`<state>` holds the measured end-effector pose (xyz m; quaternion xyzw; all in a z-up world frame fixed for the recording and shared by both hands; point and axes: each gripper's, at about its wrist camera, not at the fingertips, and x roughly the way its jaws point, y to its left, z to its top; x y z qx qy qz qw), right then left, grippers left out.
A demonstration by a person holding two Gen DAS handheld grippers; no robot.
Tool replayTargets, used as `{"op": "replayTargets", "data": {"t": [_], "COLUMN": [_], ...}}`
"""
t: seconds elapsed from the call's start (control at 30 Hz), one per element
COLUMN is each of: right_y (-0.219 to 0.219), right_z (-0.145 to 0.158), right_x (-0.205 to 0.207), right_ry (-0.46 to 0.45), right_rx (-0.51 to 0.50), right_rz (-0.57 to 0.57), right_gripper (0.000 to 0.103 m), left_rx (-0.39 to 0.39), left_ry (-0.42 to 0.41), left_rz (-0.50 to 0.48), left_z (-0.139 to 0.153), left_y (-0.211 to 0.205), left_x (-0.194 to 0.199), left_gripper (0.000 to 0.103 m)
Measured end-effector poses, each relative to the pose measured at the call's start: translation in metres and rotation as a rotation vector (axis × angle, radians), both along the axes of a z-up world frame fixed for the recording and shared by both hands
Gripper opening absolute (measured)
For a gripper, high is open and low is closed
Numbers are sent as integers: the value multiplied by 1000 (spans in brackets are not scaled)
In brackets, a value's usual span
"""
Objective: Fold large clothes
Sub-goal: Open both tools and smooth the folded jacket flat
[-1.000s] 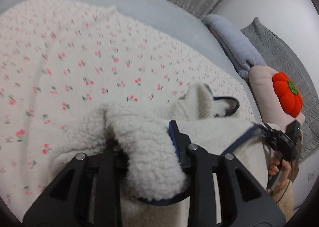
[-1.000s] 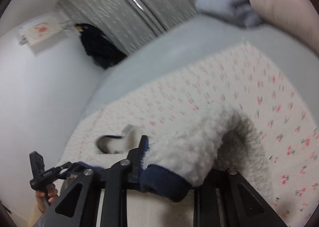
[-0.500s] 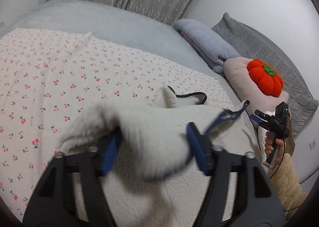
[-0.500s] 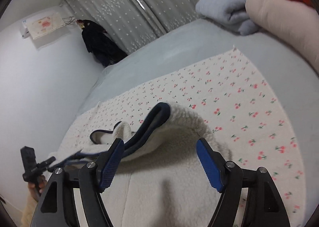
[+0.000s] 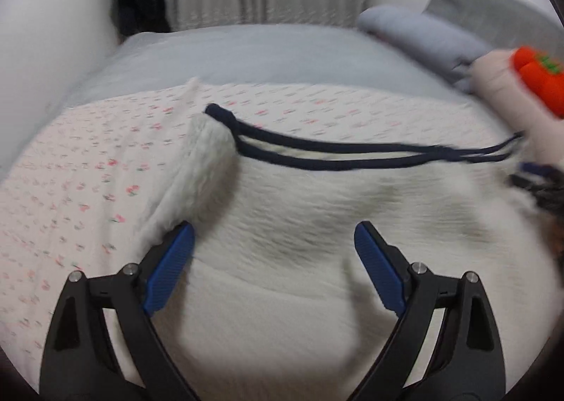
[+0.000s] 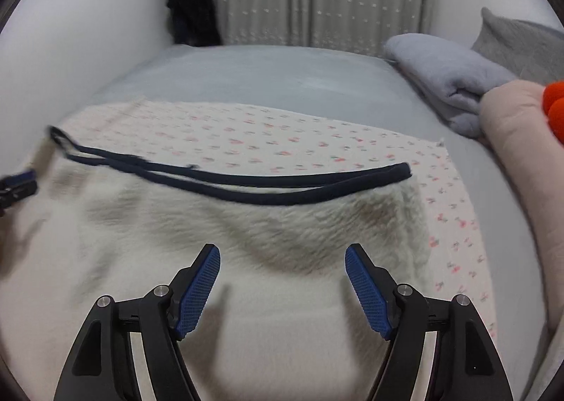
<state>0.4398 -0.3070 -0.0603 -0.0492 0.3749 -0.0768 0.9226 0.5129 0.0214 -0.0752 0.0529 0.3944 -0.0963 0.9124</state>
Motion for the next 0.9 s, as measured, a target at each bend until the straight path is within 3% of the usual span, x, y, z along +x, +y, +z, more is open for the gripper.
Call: {"op": "replayTargets", "data": {"t": [0.13, 0.2, 0.3, 0.37, 0.43, 0.53, 0.57, 0.6, 0.77, 0.9], "right_y": [-32, -53, -83, -96, -96, -82, -72, -64, -17, 22], "right_z": [-18, -29, -42, -40, -34, -14, -5, 2, 27, 38], "right_x": [29, 39, 43, 35, 22, -4, -17, -29, -90, -131], "right_ry": [61, 98, 115, 94, 78, 48, 29, 10, -40, -91], "right_rx": [-13, 38, 177, 269, 313, 276, 236, 202, 136, 114], "right_rz": [-91, -132, -185, -206, -213, -194, -186, -181, -127, -106], "right_gripper": [54, 38, 27, 20, 20, 39, 58, 70, 73, 84], "left_rx": [65, -21, -103, -163, -157, -116, -123, -138, -204, -218], "left_ry": [93, 117, 155, 173, 172, 109, 93, 75, -2, -8], "left_rz": [171, 248, 385, 398, 391, 349, 329, 305, 181, 105], "left_z": [-34, -40, -45, -44, -33, -6, 4, 17, 52, 54], "left_y": [22, 45, 78, 89, 87, 79, 77, 71, 46, 19], "left_x": [43, 55, 61, 56, 44, 16, 4, -12, -88, -139], "left_gripper": [87, 87, 80, 80, 80, 80, 80, 81, 91, 94]}}
